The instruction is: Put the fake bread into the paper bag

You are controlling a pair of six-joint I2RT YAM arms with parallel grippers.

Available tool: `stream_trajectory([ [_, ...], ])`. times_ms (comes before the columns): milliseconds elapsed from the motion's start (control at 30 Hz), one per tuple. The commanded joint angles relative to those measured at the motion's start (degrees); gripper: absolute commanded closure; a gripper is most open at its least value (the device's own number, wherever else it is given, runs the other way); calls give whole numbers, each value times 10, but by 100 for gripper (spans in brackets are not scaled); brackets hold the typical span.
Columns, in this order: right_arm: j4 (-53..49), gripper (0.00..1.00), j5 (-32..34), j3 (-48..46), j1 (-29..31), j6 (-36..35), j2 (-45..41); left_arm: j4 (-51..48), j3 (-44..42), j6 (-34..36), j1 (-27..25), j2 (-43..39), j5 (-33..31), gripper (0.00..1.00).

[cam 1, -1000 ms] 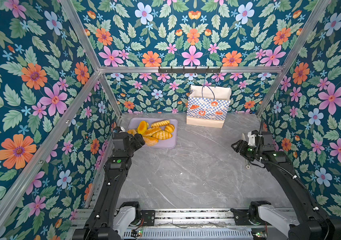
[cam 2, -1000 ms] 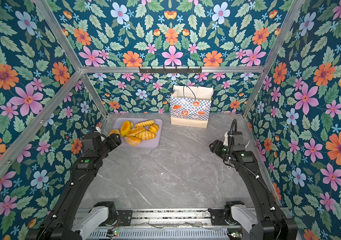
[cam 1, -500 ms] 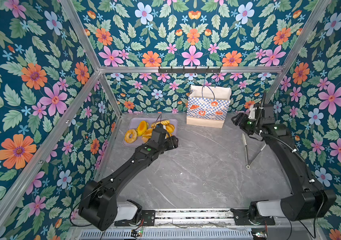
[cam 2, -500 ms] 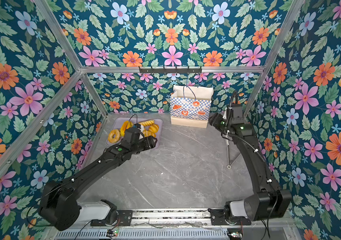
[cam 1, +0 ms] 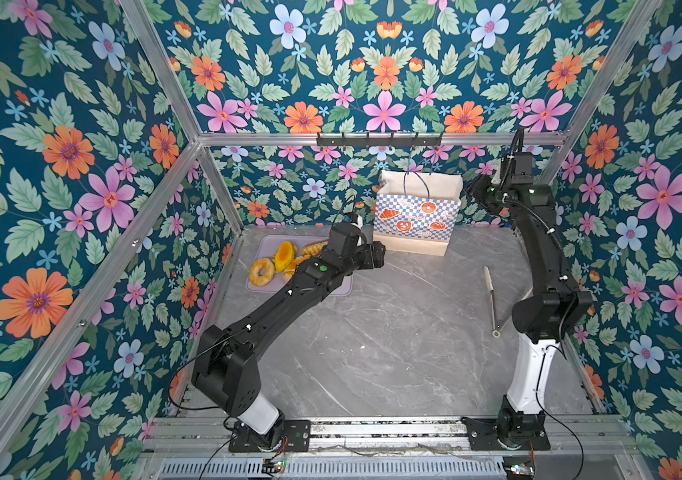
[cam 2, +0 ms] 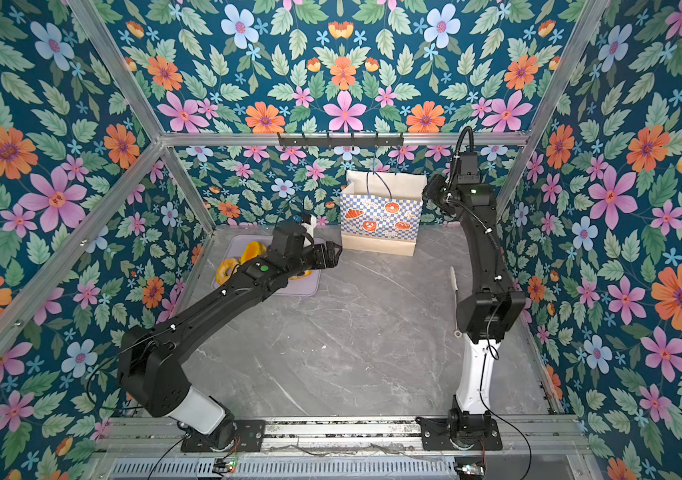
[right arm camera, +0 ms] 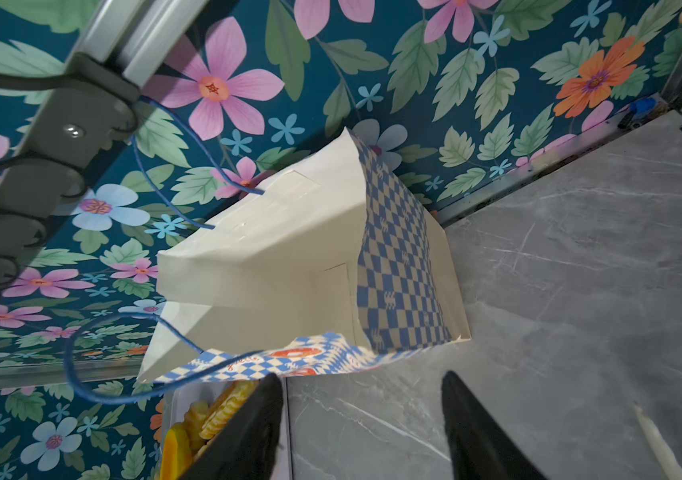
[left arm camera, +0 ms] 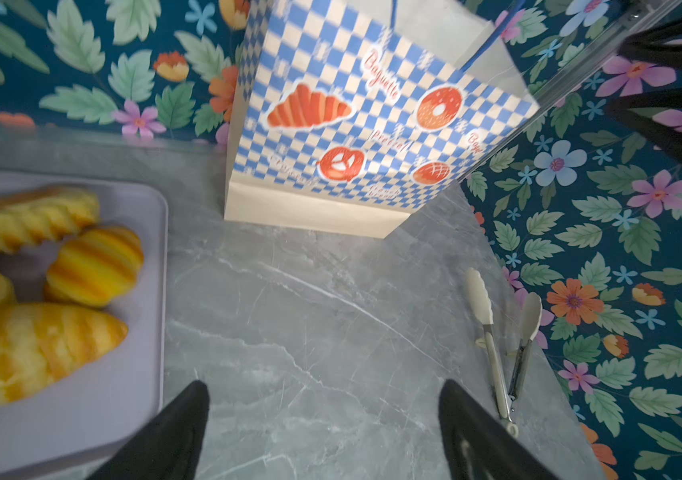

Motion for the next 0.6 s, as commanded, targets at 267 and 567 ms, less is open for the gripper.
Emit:
stream_trajectory([
  [267, 21, 41, -66, 60, -9, -19, 95, -31, 192, 58, 20, 116, 24, 0],
  [567, 39, 57, -82, 71, -9, -27, 122, -25, 156, 43, 25, 106, 22, 0],
])
